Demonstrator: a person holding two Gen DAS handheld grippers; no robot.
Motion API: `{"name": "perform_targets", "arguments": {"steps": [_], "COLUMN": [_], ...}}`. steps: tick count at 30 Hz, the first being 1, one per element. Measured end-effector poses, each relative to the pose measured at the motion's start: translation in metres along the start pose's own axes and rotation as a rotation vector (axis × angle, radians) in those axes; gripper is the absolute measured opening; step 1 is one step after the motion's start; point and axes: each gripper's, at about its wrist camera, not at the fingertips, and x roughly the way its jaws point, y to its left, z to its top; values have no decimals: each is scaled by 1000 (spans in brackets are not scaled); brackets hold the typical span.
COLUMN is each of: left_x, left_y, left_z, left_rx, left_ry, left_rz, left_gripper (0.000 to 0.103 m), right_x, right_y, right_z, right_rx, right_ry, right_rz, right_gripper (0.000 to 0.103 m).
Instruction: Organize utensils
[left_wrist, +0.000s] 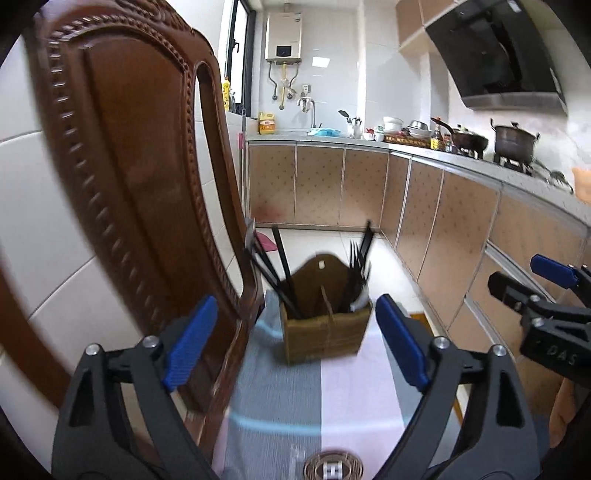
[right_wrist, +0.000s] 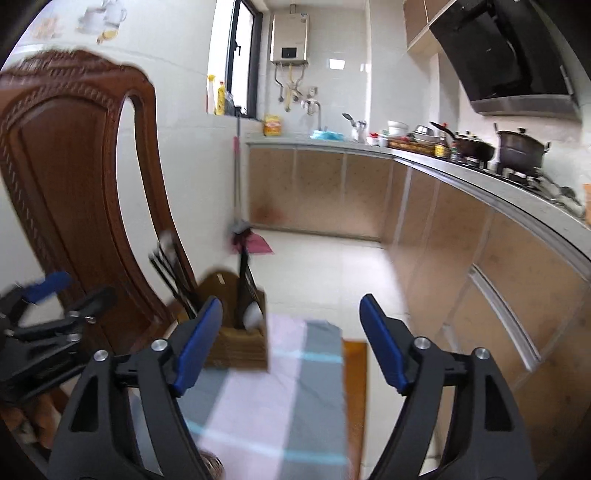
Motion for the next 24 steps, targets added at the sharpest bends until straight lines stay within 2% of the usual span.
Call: {"name": "perform_targets", "arguments": {"steps": [6, 9, 13, 19, 24], "left_x": [-54, -78, -103, -120, -124], "left_y": [-2, -5, -3, -6, -8], "left_z": [-39, -49, -57, -59, -58], "left_rx": [7, 32, 19, 39, 52], "left_ry": [0, -9, -7, -16, -15], "left_rz": [-4, 23, 17, 26, 25], "left_gripper": [99, 99, 99, 99, 99], "right_x": [-35, -53, -80, -113, -124], "right_y": [-4, -3, 1, 10, 16], "right_z": [-60, -79, -94, -96, -95], "right_rx": [69, 80, 94, 84, 65], "right_ry": [44, 48, 38, -19, -40], "right_rz": [-26, -59, -63, -84, -92], "right_gripper": [99, 100, 100, 100, 100]}}
